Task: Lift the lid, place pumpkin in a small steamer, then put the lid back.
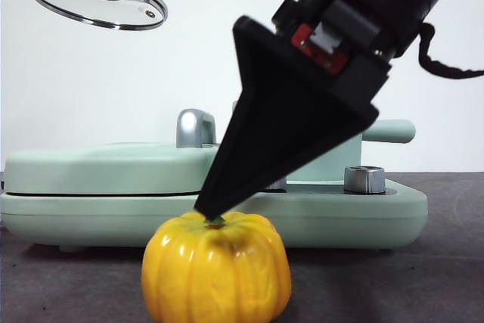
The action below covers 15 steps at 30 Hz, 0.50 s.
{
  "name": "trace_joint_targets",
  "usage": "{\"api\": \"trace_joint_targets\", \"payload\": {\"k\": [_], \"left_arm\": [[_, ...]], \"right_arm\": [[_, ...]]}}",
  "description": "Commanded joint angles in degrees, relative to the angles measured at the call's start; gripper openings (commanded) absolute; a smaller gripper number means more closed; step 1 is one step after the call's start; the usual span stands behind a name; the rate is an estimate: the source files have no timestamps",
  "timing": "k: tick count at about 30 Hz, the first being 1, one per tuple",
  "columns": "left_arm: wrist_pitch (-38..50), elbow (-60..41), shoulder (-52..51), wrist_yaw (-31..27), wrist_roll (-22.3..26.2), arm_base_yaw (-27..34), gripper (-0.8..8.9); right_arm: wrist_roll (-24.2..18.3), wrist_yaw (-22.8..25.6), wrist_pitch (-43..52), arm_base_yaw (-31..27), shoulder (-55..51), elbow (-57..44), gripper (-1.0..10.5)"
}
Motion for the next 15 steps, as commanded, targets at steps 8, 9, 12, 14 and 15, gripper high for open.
{"api": "trace_joint_targets", "payload": {"k": [8, 9, 12, 14, 15], "left_arm": [[1.7, 1.2, -0.1, 0.1, -0.1, -0.2, 0.1], [1.7, 1.2, -0.1, 0.1, 0.0, -0.2, 0.1], [1.7, 1.2, -0.1, 0.1, -0.1, -0.2, 0.1], [1.7, 1.2, -0.1, 0.1, -0.1, -0.2, 0.1], [1.7, 1.2, -0.1, 0.1, -0.1, -0.2, 0.1]], "right_arm": [[-0.4, -0.1, 0.3, 1.5, 5.7, 1.0, 4.9], [-0.4, -0.1, 0.3, 1.6, 6.0, 1.0, 4.8], [1.2, 0.0, -0.3, 1.9, 6.3, 1.0, 3.6], [3.9, -0.1, -2.1, 2.0, 5.6, 1.3, 3.4], [4.7, 0.0, -3.5, 1.8, 5.1, 1.6, 3.4]]}}
